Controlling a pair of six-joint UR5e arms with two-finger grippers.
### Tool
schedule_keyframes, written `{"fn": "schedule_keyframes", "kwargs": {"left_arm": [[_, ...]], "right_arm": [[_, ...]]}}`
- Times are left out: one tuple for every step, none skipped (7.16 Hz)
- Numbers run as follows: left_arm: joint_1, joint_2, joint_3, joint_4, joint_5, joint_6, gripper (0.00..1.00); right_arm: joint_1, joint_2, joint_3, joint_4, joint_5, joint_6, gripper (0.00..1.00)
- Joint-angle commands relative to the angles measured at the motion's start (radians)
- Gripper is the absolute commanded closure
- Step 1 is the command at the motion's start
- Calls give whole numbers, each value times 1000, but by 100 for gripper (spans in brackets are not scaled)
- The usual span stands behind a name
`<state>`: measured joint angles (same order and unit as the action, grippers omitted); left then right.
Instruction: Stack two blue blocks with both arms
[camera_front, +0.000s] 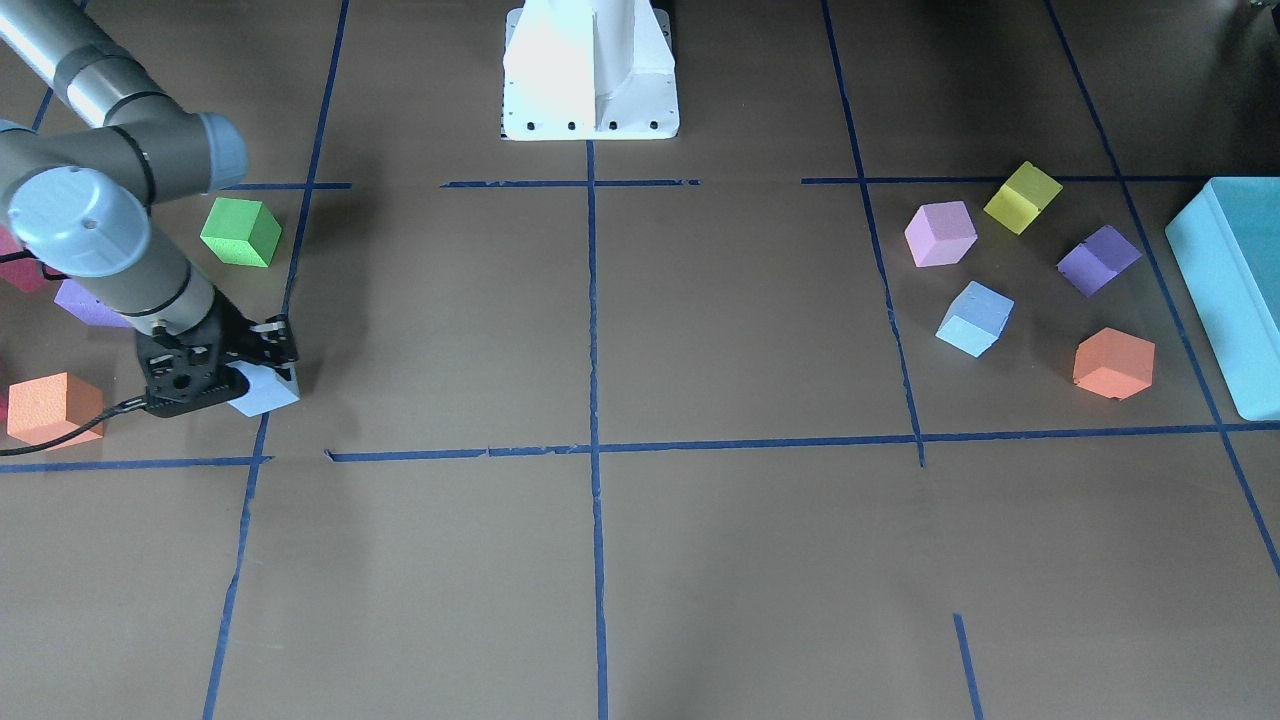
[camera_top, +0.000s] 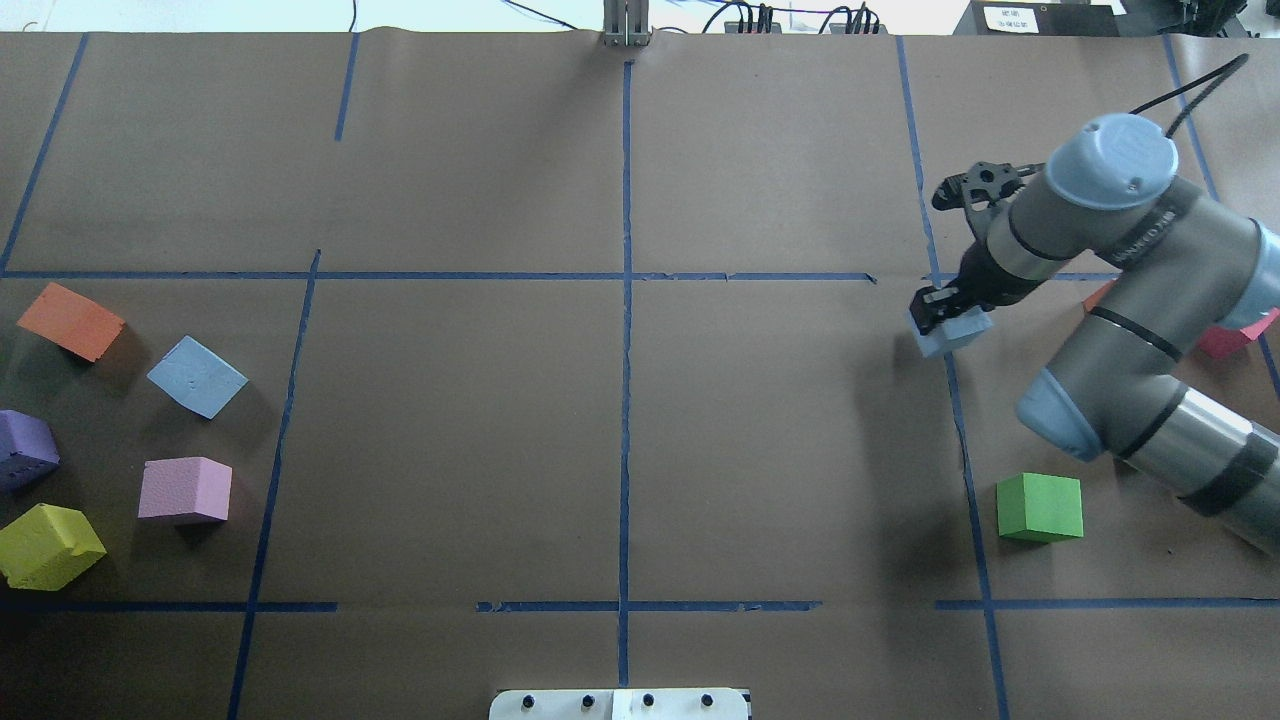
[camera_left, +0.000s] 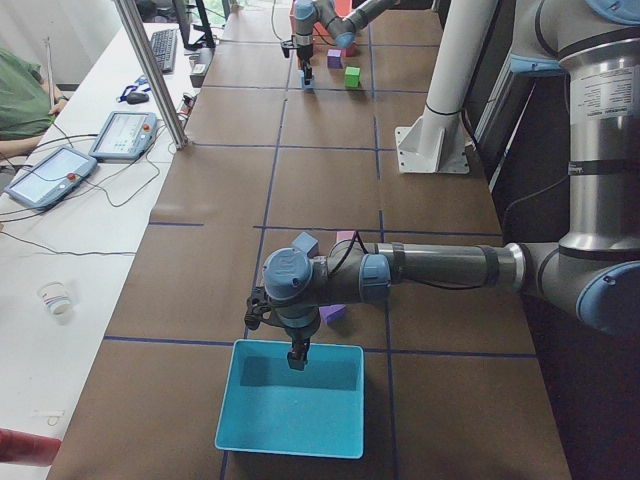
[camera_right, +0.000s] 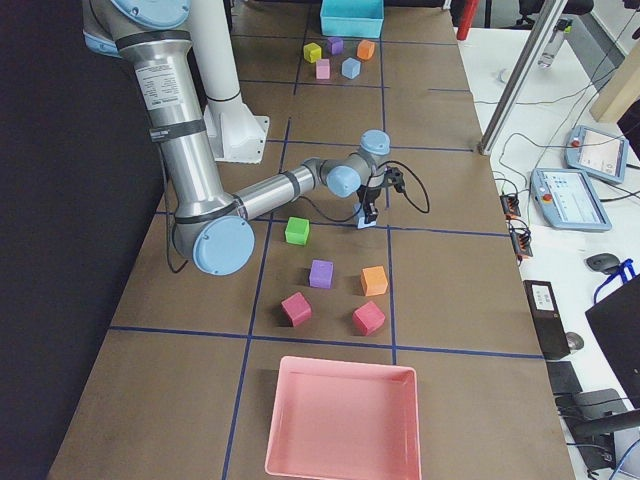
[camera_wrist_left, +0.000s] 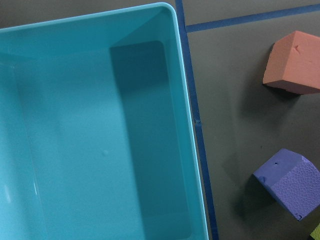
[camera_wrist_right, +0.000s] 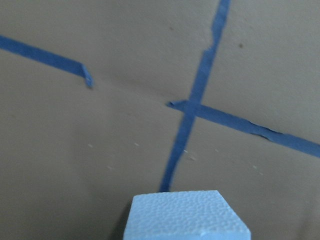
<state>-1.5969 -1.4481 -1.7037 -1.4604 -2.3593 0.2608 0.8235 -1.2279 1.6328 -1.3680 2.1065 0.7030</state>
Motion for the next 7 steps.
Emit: {"fn": "schedule_keyframes", "kwargs": {"left_arm": [[0,0,-1,0,0,0,0],[0,0,-1,0,0,0,0],[0,0,-1,0,0,0,0],[0,0,-2,0,0,0,0],[0,0,-1,0,0,0,0],[0,0,-1,0,0,0,0],[0,0,-1,0,0,0,0]], "right_arm": [[-93,260,-61,-130,-38,309,63],[-148,398,-168,-129,-90,442,63],[-203,527,-289,-128,-150,528,62],[-245,577,-338,-125,-178,580,61],[-269,623,-370,-128,-195,616,61],[-292,660,-426,-126,-209,647,61],[-302,659,-433,-125,-242,635,57]]}}
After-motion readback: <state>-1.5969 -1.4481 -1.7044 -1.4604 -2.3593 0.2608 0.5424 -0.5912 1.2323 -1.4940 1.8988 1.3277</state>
